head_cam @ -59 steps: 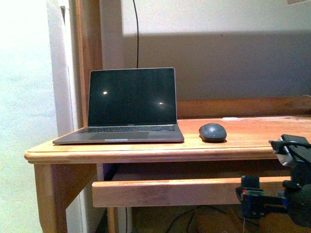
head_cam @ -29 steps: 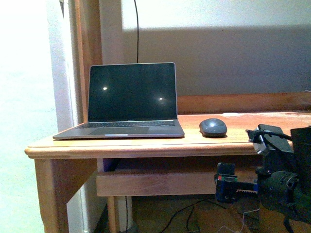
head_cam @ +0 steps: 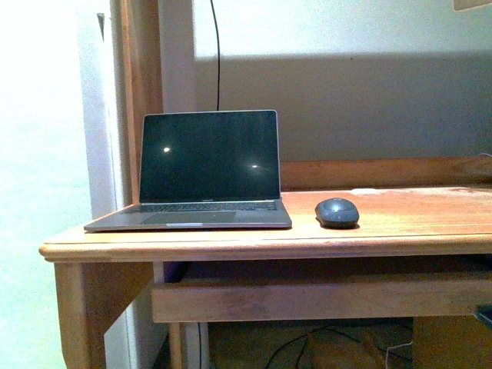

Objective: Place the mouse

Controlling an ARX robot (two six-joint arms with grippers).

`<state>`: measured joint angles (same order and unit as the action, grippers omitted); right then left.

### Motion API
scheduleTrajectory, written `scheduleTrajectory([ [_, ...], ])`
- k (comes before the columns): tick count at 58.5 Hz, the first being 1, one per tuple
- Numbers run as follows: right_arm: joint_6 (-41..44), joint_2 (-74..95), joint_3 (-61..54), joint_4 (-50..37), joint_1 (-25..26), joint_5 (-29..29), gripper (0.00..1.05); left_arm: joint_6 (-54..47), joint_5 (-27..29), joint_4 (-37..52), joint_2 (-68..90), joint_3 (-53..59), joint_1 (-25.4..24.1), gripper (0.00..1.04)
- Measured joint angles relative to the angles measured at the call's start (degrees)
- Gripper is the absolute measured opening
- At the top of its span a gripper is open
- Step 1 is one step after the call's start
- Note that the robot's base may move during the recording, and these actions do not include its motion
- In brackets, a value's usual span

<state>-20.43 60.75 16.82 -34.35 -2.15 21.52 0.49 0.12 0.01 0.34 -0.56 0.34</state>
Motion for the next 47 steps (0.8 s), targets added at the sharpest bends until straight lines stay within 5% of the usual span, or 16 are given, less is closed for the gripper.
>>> scheduleTrajectory([
  [11,-2.32,-21.79,-6.93,14.19,2.49,7.23,0.97,0.0,0.02,0.0,0.0,0.0,0.0,0.97],
  [20,-4.04,-35.3,-10.32,22.84,2.16,7.26,0.97,0.0,0.0,0.0,0.0,0.0,0.0,0.97],
  [27,7.69,-47.98,-14.25,27.5,-6.84,-20.46,0.79,0.0,0.0,0.0,0.0,0.0,0.0,0.97],
  [32,14.43,-56.7,-15.98,33.09,-8.07,-29.94,0.65,-0.02,-0.07,0.0,-0.02,0.0,0.0,0.97],
  [37,17.22,-59.41,-15.98,33.33,-6.99,-30.47,0.51,-0.02,-0.13,-0.02,-0.02,0.0,0.0,0.97],
  [41,18.73,-60.02,-15.98,34.27,-2.34,-23.43,0.39,-0.02,-0.11,-0.02,-0.02,0.0,0.0,0.97],
  [47,19.21,-60.33,-15.98,34.32,1.57,-22.1,0.22,-0.02,-0.09,-0.02,-0.02,0.0,0.0,0.97],
])
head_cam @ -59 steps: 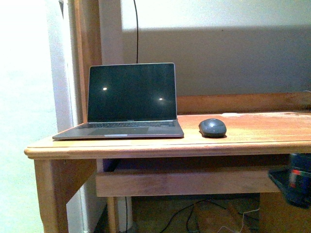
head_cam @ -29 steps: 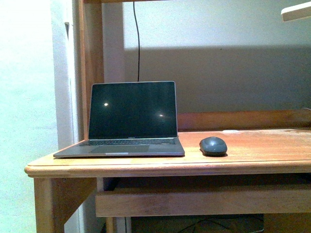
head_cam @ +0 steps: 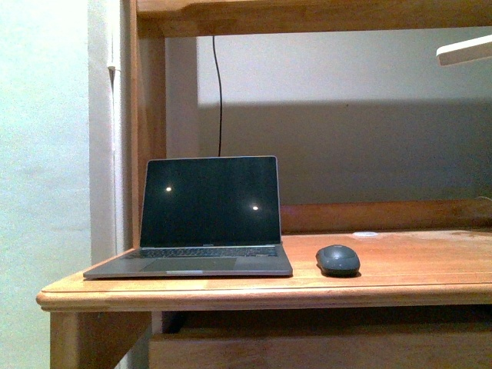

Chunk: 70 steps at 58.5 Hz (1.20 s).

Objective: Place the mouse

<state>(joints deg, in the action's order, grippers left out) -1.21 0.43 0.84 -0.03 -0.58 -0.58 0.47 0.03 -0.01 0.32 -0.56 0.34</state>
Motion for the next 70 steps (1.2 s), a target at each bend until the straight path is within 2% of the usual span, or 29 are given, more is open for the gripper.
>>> scheduleTrajectory([
  [7,0.66,-0.04,0.0,0.04,0.24,0.44,0.03,0.0,-0.02,0.0,0.0,0.0,0.0,0.97],
  [22,0.87,-0.07,0.0,0.04,0.35,0.44,0.03,0.0,-0.02,0.0,0.0,0.0,0.0,0.97],
  [24,0.98,-0.07,0.0,0.04,0.35,0.46,0.06,0.0,-0.02,0.0,0.0,0.0,0.0,0.97],
  [56,0.96,-0.07,0.0,0.04,0.35,0.46,0.98,0.0,-0.02,0.0,0.0,0.0,0.0,0.97],
  [70,0.98,-0.07,0.0,0.04,0.37,0.46,0.97,0.0,-0.02,0.0,0.0,0.0,0.0,0.97],
])
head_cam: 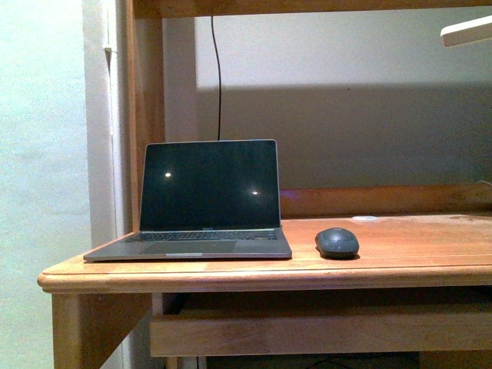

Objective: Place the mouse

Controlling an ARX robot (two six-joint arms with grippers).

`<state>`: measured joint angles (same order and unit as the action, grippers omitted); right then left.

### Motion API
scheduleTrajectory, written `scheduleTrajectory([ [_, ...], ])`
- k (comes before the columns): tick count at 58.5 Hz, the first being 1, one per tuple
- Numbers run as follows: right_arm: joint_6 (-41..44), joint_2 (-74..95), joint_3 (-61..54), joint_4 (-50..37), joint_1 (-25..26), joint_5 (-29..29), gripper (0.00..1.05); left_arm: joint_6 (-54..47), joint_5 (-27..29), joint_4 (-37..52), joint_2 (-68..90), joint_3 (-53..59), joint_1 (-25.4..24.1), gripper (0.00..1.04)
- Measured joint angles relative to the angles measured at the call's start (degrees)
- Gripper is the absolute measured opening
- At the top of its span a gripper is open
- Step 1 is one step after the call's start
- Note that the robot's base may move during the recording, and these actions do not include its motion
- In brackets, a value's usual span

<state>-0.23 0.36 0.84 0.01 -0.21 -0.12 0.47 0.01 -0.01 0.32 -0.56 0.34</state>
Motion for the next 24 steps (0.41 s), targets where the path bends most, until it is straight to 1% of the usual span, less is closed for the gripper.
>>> scheduleTrajectory([
  [24,0.0,0.0,0.0,0.0,0.0,0.0,0.97,0.0,0.0,0.0,0.0,0.0,0.0,0.97],
])
